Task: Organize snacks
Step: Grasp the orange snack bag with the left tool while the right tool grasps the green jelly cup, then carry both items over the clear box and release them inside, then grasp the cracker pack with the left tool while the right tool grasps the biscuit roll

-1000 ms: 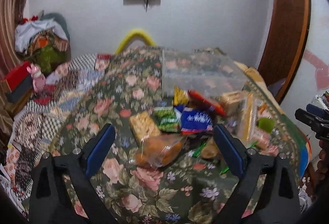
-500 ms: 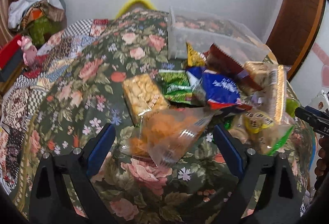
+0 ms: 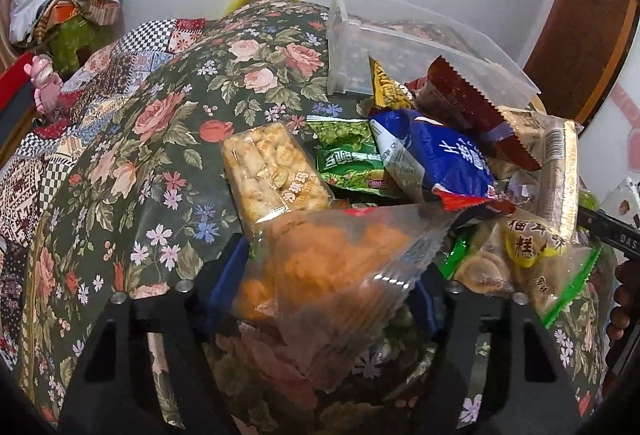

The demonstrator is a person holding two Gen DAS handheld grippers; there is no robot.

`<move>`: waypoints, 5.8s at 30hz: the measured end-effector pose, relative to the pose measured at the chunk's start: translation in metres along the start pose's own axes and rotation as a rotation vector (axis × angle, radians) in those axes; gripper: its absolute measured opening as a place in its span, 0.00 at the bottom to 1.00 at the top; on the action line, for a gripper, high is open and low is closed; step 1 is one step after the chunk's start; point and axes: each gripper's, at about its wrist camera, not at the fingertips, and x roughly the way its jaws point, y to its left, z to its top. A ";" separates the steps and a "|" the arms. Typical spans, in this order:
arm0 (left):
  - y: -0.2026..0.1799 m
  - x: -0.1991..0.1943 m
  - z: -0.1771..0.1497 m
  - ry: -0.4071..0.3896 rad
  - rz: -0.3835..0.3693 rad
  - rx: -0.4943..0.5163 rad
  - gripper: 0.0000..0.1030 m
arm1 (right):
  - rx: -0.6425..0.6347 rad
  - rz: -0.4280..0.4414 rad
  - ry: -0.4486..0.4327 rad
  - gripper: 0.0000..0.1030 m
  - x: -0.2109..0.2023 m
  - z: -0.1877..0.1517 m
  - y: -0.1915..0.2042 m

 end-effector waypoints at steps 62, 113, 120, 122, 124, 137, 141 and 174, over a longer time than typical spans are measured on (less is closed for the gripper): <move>-0.071 0.038 0.205 -0.136 -0.098 0.109 0.55 | -0.190 0.039 -0.248 0.54 0.006 0.145 0.071; -0.044 -0.070 0.152 -0.196 -0.042 0.193 0.86 | -0.259 0.028 -0.298 0.73 -0.067 0.104 0.085; -0.008 -0.069 0.116 -0.129 -0.002 0.157 0.87 | -0.240 0.015 -0.241 0.73 -0.064 0.072 0.084; 0.002 -0.064 0.105 -0.105 0.010 0.142 0.87 | -0.239 0.014 -0.217 0.73 -0.060 0.063 0.084; 0.009 -0.059 0.096 -0.084 0.015 0.127 0.87 | -0.231 0.012 -0.200 0.73 -0.057 0.055 0.083; 0.030 -0.002 0.054 0.052 0.040 0.071 0.87 | -0.172 0.042 -0.067 0.73 -0.022 0.019 0.078; 0.033 0.015 0.052 0.078 0.043 0.042 0.86 | -0.147 0.058 -0.035 0.73 -0.008 0.018 0.079; 0.038 0.011 0.045 0.021 0.050 0.055 0.43 | -0.180 0.111 -0.004 0.31 0.005 0.012 0.093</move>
